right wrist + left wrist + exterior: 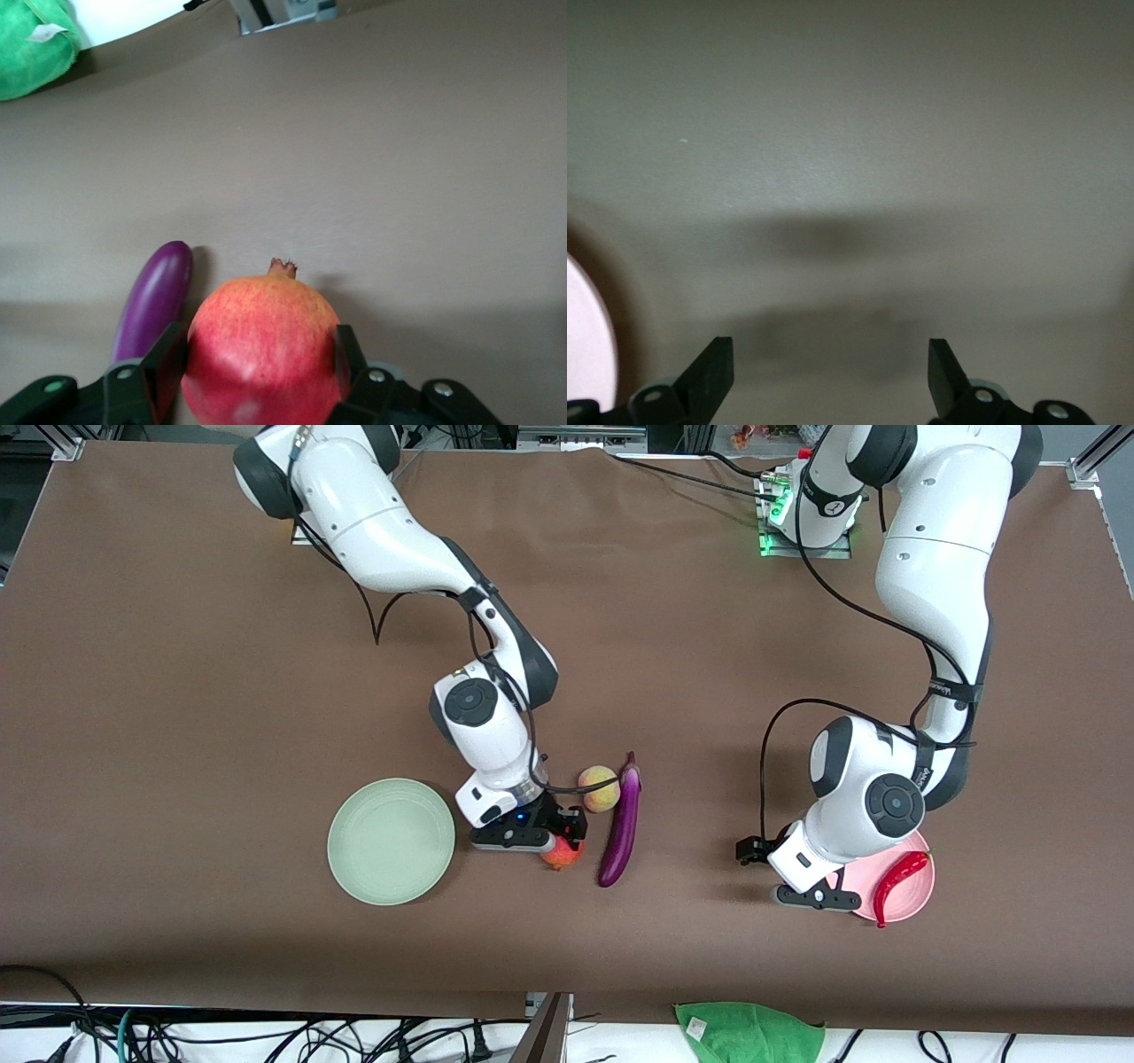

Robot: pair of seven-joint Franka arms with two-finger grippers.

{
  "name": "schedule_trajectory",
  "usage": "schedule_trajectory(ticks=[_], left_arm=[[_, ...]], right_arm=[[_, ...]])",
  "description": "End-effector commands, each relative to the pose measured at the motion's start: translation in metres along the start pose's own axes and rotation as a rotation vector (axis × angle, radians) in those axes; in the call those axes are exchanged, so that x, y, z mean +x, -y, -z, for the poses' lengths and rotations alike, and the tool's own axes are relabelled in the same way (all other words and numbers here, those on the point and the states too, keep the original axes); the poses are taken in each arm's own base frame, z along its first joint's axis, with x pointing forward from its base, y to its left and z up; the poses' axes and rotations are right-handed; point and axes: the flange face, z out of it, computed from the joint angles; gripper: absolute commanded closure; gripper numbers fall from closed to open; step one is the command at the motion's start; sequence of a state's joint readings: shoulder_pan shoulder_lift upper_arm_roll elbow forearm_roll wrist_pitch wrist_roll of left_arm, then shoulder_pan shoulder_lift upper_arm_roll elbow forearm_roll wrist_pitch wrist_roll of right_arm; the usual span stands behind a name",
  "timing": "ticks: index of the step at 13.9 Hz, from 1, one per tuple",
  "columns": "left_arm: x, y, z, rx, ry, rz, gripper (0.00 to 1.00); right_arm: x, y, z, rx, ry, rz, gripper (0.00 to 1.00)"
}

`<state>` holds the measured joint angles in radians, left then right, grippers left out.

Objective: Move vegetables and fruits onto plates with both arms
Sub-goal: 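Release the pomegranate onto the green plate with the right gripper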

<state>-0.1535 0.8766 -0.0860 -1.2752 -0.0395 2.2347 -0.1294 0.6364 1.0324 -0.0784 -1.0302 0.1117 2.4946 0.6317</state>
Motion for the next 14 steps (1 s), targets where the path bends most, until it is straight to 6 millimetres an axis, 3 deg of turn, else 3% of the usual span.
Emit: schedule_trajectory(ticks=[1, 4, 7, 11, 12, 14], left_arm=[[-0.007, -0.035, 0.0, -0.004, 0.015, 0.044, 0.03], [-0.02, -0.082, -0.01, -0.005, 0.024, 0.062, 0.03], [-0.04, -0.142, -0.022, -0.007, 0.024, 0.074, 0.02], [-0.056, -0.191, -0.047, -0.037, -0.032, 0.096, 0.02], [-0.058, -0.195, -0.049, -0.043, -0.041, 0.1, 0.01], [-0.06, -0.201, -0.053, -0.04, -0.043, 0.091, 0.02]], right_arm=[[0.019, -0.021, 0.025, -0.035, 0.069, 0.129, 0.74], [0.04, -0.079, 0.042, -0.06, 0.123, 0.228, 0.74], [0.054, -0.145, 0.061, -0.048, 0.199, 0.363, 0.74], [0.066, -0.195, 0.084, -0.053, 0.32, 0.433, 0.72], [0.071, -0.209, 0.091, -0.057, 0.345, 0.446, 0.64], [0.069, -0.243, 0.084, -0.052, 0.388, 0.51, 0.29]])
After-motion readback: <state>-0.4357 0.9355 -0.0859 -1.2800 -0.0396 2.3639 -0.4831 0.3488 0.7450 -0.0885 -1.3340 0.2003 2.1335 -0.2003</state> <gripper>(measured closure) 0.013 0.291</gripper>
